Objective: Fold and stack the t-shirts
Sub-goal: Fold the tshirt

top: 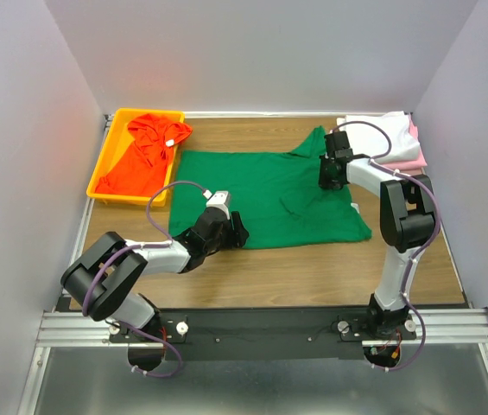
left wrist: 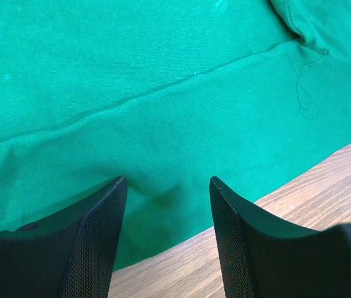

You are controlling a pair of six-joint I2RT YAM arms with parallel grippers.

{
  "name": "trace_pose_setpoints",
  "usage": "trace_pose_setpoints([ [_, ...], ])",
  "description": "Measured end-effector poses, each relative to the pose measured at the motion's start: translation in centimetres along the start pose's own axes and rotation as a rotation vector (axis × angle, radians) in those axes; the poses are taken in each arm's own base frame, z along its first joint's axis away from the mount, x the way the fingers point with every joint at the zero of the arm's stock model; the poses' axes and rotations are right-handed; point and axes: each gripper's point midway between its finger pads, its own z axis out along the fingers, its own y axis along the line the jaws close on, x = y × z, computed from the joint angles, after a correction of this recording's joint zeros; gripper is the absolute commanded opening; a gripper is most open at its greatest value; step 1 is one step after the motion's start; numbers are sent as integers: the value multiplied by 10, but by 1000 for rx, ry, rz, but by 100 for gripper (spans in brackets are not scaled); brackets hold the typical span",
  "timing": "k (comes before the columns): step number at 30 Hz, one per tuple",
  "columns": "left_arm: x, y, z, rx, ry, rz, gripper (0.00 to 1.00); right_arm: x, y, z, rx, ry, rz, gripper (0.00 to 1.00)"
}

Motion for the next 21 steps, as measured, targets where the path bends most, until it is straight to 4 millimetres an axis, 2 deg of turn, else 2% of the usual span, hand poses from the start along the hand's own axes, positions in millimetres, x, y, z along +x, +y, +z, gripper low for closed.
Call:
trace_pose_setpoints([
  [10, 0, 0, 0, 1, -1, 0, 64, -2, 0, -2, -6, -5, -7, 4],
  [13, 0, 0, 0, 1, -1, 0, 64, -5, 0, -7, -9, -17, -6, 7],
  [21, 0, 0, 0, 2, -1, 0, 64, -17, 2, -22, -21, -58, -2, 8],
])
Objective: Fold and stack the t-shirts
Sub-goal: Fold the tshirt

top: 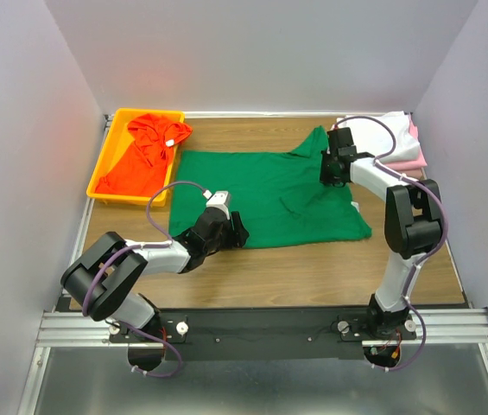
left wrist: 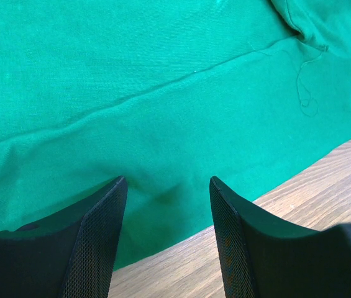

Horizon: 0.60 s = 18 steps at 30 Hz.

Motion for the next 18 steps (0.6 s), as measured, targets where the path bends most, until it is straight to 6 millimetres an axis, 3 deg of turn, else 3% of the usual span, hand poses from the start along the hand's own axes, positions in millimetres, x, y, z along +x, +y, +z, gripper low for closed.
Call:
trace_pose_setpoints([
  [6, 0, 0, 1, 2, -1, 0, 64, 0, 0, 0, 0, 0, 0, 8],
  [18, 0, -2, 4, 13, -6, -1, 64, -3, 0, -1, 0, -4, 1, 21],
])
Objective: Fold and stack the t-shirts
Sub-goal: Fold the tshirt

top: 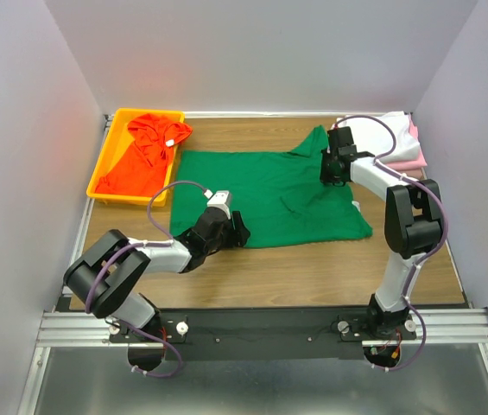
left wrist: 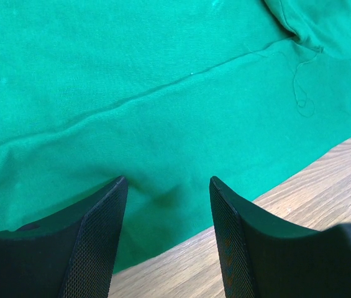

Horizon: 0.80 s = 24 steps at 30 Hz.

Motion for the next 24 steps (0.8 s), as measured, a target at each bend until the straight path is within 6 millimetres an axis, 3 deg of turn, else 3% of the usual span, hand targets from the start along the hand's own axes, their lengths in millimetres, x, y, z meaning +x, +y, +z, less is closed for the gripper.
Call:
trace_pose_setpoints([
  [5, -1, -1, 1, 4, -3, 1, 64, -1, 0, 0, -1, -1, 0, 21],
  [9, -1, -1, 1, 5, -4, 1, 64, -3, 1, 2, -1, -4, 0, 14],
  [18, -1, -2, 3, 8, -5, 3, 64, -6, 2, 1, -3, -10, 0, 13],
  [24, -1, -2, 3, 9, -6, 3, 64, -22, 7, 3, -12, -38, 4, 14],
])
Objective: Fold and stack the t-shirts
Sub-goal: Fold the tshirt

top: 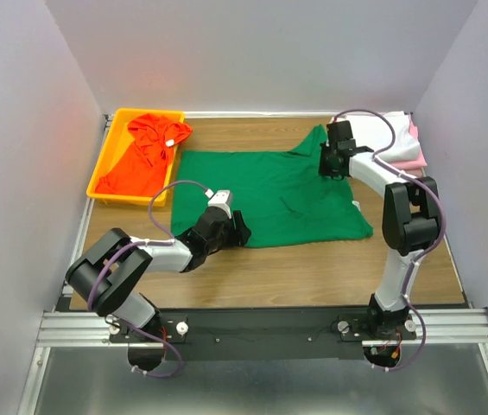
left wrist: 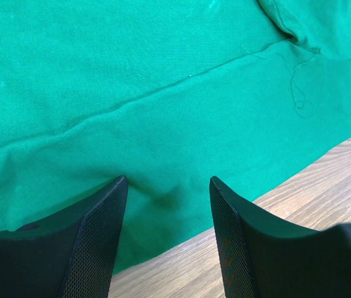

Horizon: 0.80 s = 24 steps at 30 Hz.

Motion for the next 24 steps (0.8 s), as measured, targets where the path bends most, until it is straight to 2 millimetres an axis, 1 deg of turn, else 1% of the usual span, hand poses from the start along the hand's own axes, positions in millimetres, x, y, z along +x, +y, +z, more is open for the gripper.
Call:
trace_pose_setpoints([
  [2, 0, 0, 0, 0, 0, 0, 64, -2, 2, 3, -4, -1, 0, 16],
  [4, 0, 0, 0, 0, 0, 0, 64, -1, 3, 7, -6, 6, 0, 33],
  [5, 0, 0, 0, 0, 0, 0, 64, 0, 3, 10, -8, 11, -2, 51],
  [6, 0, 0, 0, 0, 0, 0, 64, 3, 3, 14, -11, 19, -5, 61],
  [7, 0, 0, 0, -1, 0, 0, 64, 6, 4, 16, -12, 30, -3, 69],
  [9, 0, 0, 0, -1, 1, 0, 64, 9, 4, 18, -13, 40, -2, 80],
  [12, 0, 0, -1, -10, 13, 2, 65, 8, 5, 17, -17, 38, 3, 84],
  [14, 0, 0, -4, -18, 25, 6, 65, 8, 5, 16, -20, 37, 2, 84],
  [16, -3, 0, -8, -28, 27, 12, 65, 6, 5, 8, -25, 27, 3, 84],
  [19, -20, -6, -17, -23, -18, 16, 65, -1, 7, -15, -48, -7, 9, 85],
  [21, -33, -12, -20, -13, -56, 17, 65, -6, 10, -33, -74, -36, 17, 85],
  [22, -39, -14, -21, -13, -73, 18, 65, -7, 13, -39, -88, -46, 21, 85],
  [23, -43, -15, -21, -12, -84, 20, 65, -6, 16, -48, -108, -57, 24, 85],
  [24, -44, -15, -20, -15, -86, 21, 66, -5, 19, -53, -124, -64, 26, 85],
])
